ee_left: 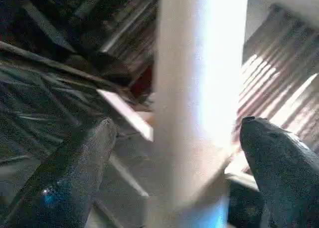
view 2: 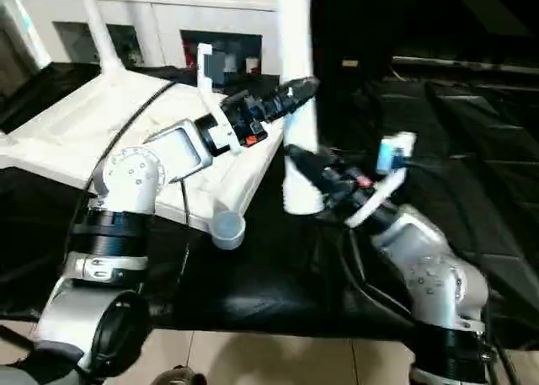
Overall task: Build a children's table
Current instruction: Pick table leg
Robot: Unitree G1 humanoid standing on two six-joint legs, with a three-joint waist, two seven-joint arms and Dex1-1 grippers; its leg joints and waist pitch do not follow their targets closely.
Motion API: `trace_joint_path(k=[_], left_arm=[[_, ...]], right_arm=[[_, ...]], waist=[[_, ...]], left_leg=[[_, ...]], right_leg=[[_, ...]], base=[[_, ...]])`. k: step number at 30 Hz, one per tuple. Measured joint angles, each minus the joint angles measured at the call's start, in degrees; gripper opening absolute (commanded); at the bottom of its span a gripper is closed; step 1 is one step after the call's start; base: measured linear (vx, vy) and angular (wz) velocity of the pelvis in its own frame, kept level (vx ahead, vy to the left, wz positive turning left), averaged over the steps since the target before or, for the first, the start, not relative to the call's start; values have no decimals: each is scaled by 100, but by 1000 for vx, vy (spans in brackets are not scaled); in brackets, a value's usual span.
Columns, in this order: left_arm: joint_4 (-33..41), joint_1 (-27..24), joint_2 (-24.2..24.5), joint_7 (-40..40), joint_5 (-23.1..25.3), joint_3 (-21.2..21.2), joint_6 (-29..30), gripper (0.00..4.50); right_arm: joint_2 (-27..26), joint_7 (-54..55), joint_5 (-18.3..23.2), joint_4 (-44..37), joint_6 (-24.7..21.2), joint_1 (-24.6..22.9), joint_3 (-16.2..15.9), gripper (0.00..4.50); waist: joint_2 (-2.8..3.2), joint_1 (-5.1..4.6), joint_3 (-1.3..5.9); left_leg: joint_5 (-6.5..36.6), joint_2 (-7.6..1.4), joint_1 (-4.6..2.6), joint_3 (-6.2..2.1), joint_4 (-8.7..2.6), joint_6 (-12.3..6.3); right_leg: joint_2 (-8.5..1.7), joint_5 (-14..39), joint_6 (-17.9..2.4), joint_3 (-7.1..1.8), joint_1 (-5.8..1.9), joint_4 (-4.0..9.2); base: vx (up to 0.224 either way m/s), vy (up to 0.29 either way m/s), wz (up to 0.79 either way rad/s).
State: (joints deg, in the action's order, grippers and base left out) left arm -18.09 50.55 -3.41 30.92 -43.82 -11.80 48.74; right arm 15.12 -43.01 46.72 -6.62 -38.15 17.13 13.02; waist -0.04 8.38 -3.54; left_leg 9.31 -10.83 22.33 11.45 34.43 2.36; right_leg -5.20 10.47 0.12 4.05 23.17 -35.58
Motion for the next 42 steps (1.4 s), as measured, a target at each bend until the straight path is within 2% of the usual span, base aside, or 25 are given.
trace_joint_path(k=[2, 3, 6, 7, 9, 12, 13, 17, 19, 21, 22, 24, 33, 35, 37, 38, 40, 42], left_arm=[[130, -11, 39, 17, -114, -23, 96, 450], [177, -13, 53, 17, -134, -21, 105, 432], [190, -59, 18, -241, 1, -13, 60, 415], [171, -79, -47, -501, 83, -88, 3, 409], [159, -91, -123, -786, 179, -121, -59, 379], [224, -142, -121, -1062, 419, -98, -186, 361], [296, -175, -144, -1143, 455, -73, -194, 335], [442, -282, -226, -1439, 546, -48, -282, 320], [442, -283, -280, -1604, 586, -75, -320, 286], [440, -283, -312, -1691, 610, -98, -374, 280], [437, -283, -306, -1724, 644, -115, -413, 280], [437, -283, -318, -1738, 644, -137, -420, 247], [449, -354, -161, -1729, 665, -137, -473, 221], [455, -359, -86, -1651, 665, -114, -441, 217], [463, -359, -23, -1558, 664, -74, -396, 215], [464, -360, 73, -1429, 713, 48, -373, 215], [465, -359, 295, -1023, 719, 236, -335, 196], [466, -358, 443, -733, 721, 395, -268, 191]], right_arm=[[53, -4, -39, -4, -6, 0, -75, 189], [67, -3, -112, -15, -4, 0, -136, 189], [94, 133, -620, -28, 165, 48, -459, 189], [96, 292, -945, -28, 352, 90, -648, 189], [77, 515, -1316, -24, 588, 107, -879, 189], [-148, 953, -1825, 21, 876, 154, -1238, 189], [-185, 1084, -2003, 57, 968, 167, -1375, 189], [-369, 1407, -2368, 73, 1048, 190, -1608, 189], [-380, 1504, -2515, 87, 1138, 190, -1693, 188], [-399, 1578, -2642, 94, 1234, 190, -1755, 188], [-414, 1604, -2667, 91, 1270, 190, -1772, 188], [-428, 1638, -2709, 90, 1284, 190, -1794, 188], [-475, 1638, -2851, 164, 1391, 225, -1891, 188], [-493, 1639, -2829, 166, 1375, 226, -1899, 258], [-498, 1632, -2802, 171, 1350, 231, -1886, 264], [-501, 1552, -2637, 171, 1251, 249, -1818, 264], [-460, 1333, -2322, 141, 987, 277, -1701, 300], [-346, 1121, -2080, 102, 772, 299, -1650, 304]], waist=[[-8, 6, -2], [-8, 4, -1], [-8, -2, -1], [-13, -7, -4], [-28, -8, -9], [-34, -27, -8], [-37, -23, -9], [-48, -9, -7], [-50, -8, -7], [-51, -20, -7], [-51, -26, -8], [-54, -27, -8], [-47, -33, -6], [-47, -31, -6], [-46, -25, -5], [-48, -25, -6], [-52, -25, -5], [-53, -23, -5]], left_leg=[[5, 0, 6, 0, -1, -6], [6, 0, 7, 1, -3, -8], [6, 2, 10, 1, -9, -8], [5, 2, 11, 1, -10, -7], [5, 1, 11, -1, -12, -7], [5, 2, 13, 0, -19, -6], [6, 3, 14, 0, -21, -6], [7, 5, 20, -1, -24, -8], [7, 8, 22, -2, -24, -8], [7, 9, 22, -1, -24, -8], [7, 8, 21, -2, -24, -8], [6, 8, 20, -2, -24, -8], [7, 8, 21, -3, -24, -8], [7, 8, 21, -4, -24, -7], [6, 9, 21, -4, -24, -7], [6, 9, 21, -4, -23, -7], [6, 9, 20, -4, -23, -8], [6, 9, 20, -4, -23, -8]], right_leg=[[0, -2, -4, 1, 0, 9], [0, -3, -5, 1, 0, 16], [0, -7, -5, 1, -1, 27], [0, -7, 3, 1, -1, 30], [0, -4, 10, 3, -1, 32], [1, 0, 21, 3, 1, 39], [0, -3, 17, 2, 1, 41], [0, -10, 6, 2, 1, 47], [0, -11, 7, 0, 1, 50], [0, -16, 12, -2, 1, 53], [0, -17, 15, -2, 1, 53], [1, -16, 20, -2, 1, 53], [1, -21, 16, -2, 1, 54], [1, -22, 15, -2, 1, 53], [1, -22, 15, -2, 0, 53], [1, -23, 14, -3, 0, 54], [1, -24, 14, -3, 0, 54], [1, -24, 14, -3, 0, 53]], base=[[0, 0, 0], [0, 0, 0], [0, 0, 0], [0, 0, 0], [0, 0, 0], [0, 0, 0], [0, 0, 0], [0, 0, 0], [0, 0, 0], [0, 0, 0], [0, 0, 0], [0, 0, 0], [0, 0, 0], [0, 0, 0], [0, 0, 0], [0, 0, 0], [0, 0, 0], [0, 0, 0]])
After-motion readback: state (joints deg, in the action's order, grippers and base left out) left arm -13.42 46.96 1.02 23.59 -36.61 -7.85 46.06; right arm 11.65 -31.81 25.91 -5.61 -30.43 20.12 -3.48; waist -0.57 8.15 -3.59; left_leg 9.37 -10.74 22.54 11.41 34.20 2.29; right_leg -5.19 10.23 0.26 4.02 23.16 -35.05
